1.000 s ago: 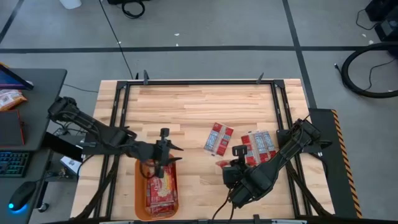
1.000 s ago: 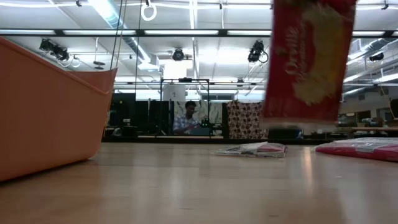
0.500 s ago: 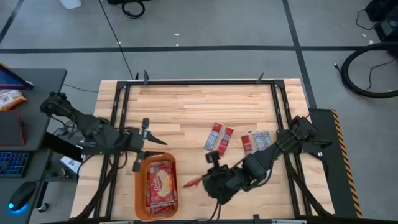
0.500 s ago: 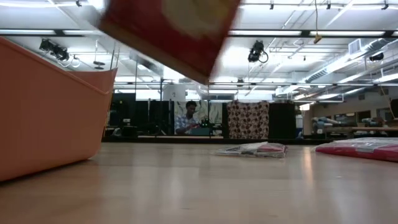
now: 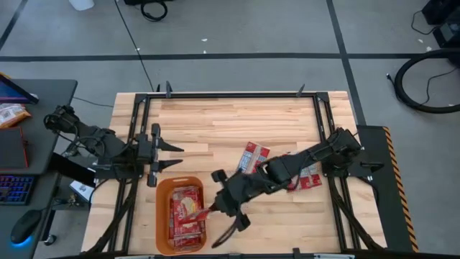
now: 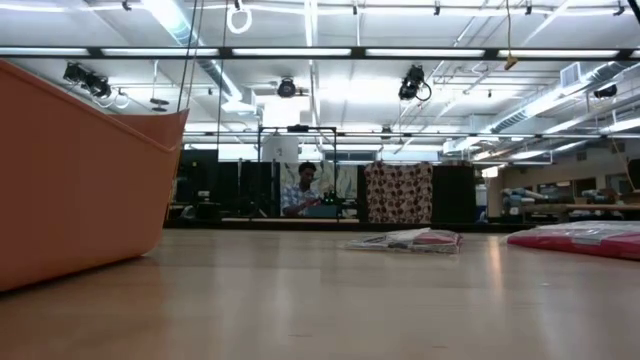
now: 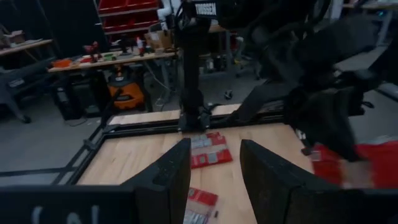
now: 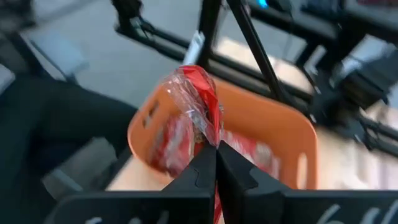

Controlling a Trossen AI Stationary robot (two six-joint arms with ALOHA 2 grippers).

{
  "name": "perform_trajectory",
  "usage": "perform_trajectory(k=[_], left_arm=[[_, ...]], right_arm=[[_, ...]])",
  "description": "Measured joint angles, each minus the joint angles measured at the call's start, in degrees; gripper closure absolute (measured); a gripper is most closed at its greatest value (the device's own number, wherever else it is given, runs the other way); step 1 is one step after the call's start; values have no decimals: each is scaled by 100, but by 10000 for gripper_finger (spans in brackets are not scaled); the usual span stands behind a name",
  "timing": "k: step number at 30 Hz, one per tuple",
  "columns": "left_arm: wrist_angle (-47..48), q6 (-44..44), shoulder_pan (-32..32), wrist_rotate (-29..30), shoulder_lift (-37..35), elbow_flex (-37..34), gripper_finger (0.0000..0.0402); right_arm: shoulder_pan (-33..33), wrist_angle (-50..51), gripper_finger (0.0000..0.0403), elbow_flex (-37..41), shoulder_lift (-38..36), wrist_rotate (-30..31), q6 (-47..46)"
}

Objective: Sort popcorn bags into baskets
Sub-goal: Put the red popcorn pack into the orange bin

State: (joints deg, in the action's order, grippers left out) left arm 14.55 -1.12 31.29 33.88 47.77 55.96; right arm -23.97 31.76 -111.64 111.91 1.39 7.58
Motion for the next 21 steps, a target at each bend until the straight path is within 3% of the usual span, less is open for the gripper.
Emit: perform_trajectory(k=[13, 21], left_arm=[[82, 45, 0, 23, 1, -2, 258], [179, 49, 0, 59, 7, -2, 258]], right_arm=[[451, -1375, 395, 42, 813, -1905, 165], [737, -1437, 395, 44, 1089, -2481, 321]])
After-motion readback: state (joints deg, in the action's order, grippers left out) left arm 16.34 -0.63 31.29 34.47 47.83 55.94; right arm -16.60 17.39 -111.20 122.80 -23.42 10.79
